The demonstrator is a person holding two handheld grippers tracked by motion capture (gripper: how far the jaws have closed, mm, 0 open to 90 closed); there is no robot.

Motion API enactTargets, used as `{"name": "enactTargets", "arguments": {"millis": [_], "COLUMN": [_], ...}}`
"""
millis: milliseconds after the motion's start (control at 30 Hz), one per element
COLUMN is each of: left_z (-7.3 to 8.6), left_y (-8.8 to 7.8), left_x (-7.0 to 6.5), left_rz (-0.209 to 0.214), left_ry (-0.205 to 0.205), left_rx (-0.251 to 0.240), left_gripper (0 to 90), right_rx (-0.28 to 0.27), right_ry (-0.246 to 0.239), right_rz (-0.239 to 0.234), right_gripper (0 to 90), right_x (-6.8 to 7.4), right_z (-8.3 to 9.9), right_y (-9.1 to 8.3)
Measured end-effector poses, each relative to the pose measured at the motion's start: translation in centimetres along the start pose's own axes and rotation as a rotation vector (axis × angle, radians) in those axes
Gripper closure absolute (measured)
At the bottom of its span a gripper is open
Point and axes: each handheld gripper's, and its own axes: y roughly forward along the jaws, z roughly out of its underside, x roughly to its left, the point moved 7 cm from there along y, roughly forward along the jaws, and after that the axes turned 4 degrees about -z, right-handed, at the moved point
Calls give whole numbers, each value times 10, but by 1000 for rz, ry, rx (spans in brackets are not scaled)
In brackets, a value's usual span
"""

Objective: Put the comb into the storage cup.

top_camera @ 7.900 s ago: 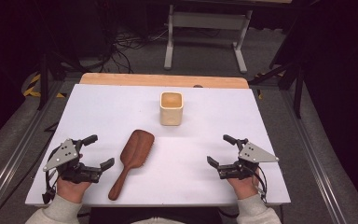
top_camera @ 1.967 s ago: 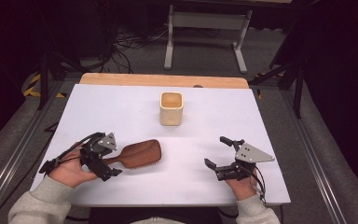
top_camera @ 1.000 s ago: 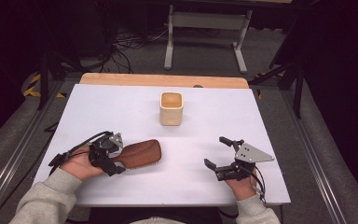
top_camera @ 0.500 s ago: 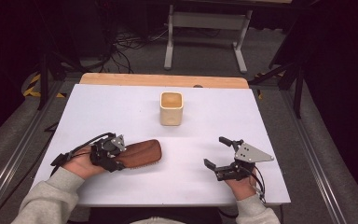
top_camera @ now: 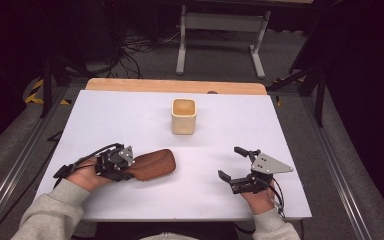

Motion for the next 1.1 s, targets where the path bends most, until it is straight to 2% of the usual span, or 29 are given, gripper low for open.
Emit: {"name": "enactTargets", "arguments": {"millis": [100, 233, 333, 567, 667, 700, 733, 800, 1100], "left_z": [1, 2, 2, -1, -3, -4, -4, -6, -13], "left_y": [-1, -3, -4, -13, -18, -21, -21, -24, -39], "left_x": [0, -2, -2, -6, -10, -12, -12, -14, -18], "left_rz": [1, -2, -7, -27, -39, -49, -49, -60, -105], "left_ry": [-1, -7, -9, -22, -34, -35, -35, -45, -101], "left_rx": [2, -31, -38, -107, -155, -187, -187, -229, -388], "left_gripper": [724, 725, 726, 724, 724, 724, 724, 724, 723], "right_rx": [1, 0, 1, 0, 7, 6, 6, 6, 13], "right_ry": [-1, 1, 0, 2, 0, -5, -5, -9, -12], "right_rz": [0, -1, -1, -1, -5, -9, -9, -10, -33], "right_gripper": [50, 50, 50, 51, 52, 52, 52, 52, 52], "right_x": [0, 0, -1, -1, 0, 0, 0, 1, 5], "right_z": [0, 0, 0, -2, -2, -4, -4, -5, -12], "right_y": [0, 0, 0, 0, 1, 2, 2, 2, 6]}}
